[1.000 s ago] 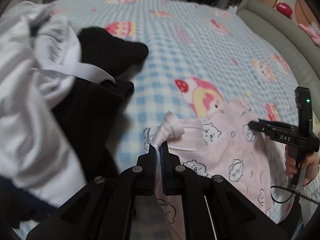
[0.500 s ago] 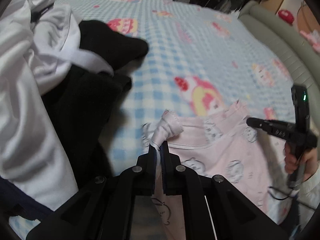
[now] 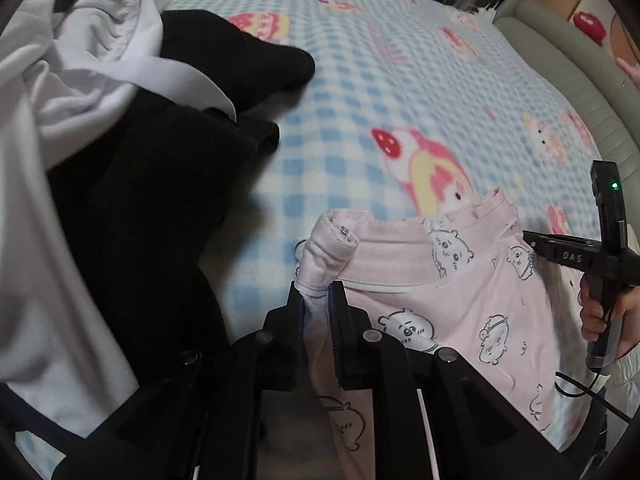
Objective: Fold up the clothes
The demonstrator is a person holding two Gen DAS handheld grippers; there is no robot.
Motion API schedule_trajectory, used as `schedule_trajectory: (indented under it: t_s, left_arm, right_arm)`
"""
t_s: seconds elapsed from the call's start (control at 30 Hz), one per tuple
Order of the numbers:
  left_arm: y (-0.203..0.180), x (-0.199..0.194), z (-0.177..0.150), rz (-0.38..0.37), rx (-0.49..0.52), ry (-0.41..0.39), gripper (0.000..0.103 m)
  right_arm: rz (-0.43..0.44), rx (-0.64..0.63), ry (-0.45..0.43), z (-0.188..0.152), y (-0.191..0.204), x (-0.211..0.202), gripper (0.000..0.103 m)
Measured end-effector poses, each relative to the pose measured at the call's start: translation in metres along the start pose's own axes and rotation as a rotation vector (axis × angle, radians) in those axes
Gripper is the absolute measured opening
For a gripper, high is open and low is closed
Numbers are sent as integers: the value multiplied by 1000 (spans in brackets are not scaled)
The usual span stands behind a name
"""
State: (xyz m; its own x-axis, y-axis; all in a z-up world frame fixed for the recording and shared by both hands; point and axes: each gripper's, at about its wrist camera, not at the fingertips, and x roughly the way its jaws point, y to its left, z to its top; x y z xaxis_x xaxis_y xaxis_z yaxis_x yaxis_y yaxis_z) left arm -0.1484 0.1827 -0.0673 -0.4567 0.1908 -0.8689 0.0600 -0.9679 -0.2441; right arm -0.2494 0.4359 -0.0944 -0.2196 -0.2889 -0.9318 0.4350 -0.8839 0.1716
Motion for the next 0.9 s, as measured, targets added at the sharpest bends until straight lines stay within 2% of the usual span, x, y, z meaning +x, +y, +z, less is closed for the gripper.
schedule_trajectory:
  t_s: [0.07, 0.13, 0.17, 0.23, 0.27, 0.3, 0.37, 0.47, 0.5, 0.53, 0.6, 0.63, 0.67, 0.7, 0.73, 0.77, 0.8, 0.83, 0.87, 0.9]
  left_arm:
    - [1, 3, 1, -7, -8, 2, 16]
    - [-1, 5, 0, -2, -6, 6, 17]
    - [-1, 6, -1, 0, -5, 9, 17]
    - [-2, 8, -2, 5, -3, 13, 18]
    - [-2, 9, -2, 12, -3, 16, 18]
    - [-2, 10, -3, 18, -2, 18, 21]
    - [0, 10, -2, 16, -1, 29, 21]
    - [3, 2, 1, -3, -9, 26, 21]
    - [3, -3, 1, -30, -11, 19, 24]
    - [3, -7, 1, -59, -12, 11, 27]
    - [6, -17, -1, -117, -47, -20, 41]
    - [6, -19, -2, -144, -54, -36, 43]
    - [6, -13, -3, -126, -51, -29, 44]
    - [6, -7, -3, -107, -47, -22, 44]
    - [5, -1, -3, -88, -44, -15, 44]
    - [3, 10, 0, -42, -21, 11, 44]
    - [0, 20, 2, 4, 2, 38, 42]
    - [-1, 14, 5, 20, 8, 26, 42]
    - [-3, 7, 8, 36, 14, 14, 41]
    - [-5, 0, 10, 52, 20, 1, 41]
  right_arm:
    - [-7, -23, 10, -1, 5, 3, 25]
    - [44, -37, 41, -1, 9, 2, 30]
    - [55, -51, 49, -1, 10, 2, 37]
    - [5, -114, 68, -3, 15, 4, 36]
    - [-20, -146, 78, -4, 18, 5, 32]
    - [-61, -169, 83, -6, 17, 6, 27]
    - [-147, -208, 86, -10, 12, 4, 26]
    - [-258, -180, 64, -16, -9, -10, 26]
    - [-287, -157, 56, -17, -17, -15, 29]
    - [-261, -130, 27, -18, -24, -26, 29]
    - [-176, -75, -47, -15, -26, -46, 31]
    - [-125, -53, -91, -12, -25, -56, 32]
    - [-74, -49, -101, -8, -20, -56, 38]
    - [-24, -46, -110, -3, -16, -56, 59]
    - [27, -44, -118, 1, -11, -55, 70]
    - [14, -66, -90, 6, -5, -43, 75]
    - [-16, -83, -53, 8, -2, -27, 57]
    - [-47, -100, -15, 9, 2, -12, 41]
    - [-78, -117, 23, 11, 5, 3, 34]
    - [-96, -90, -5, 10, -1, -3, 33]
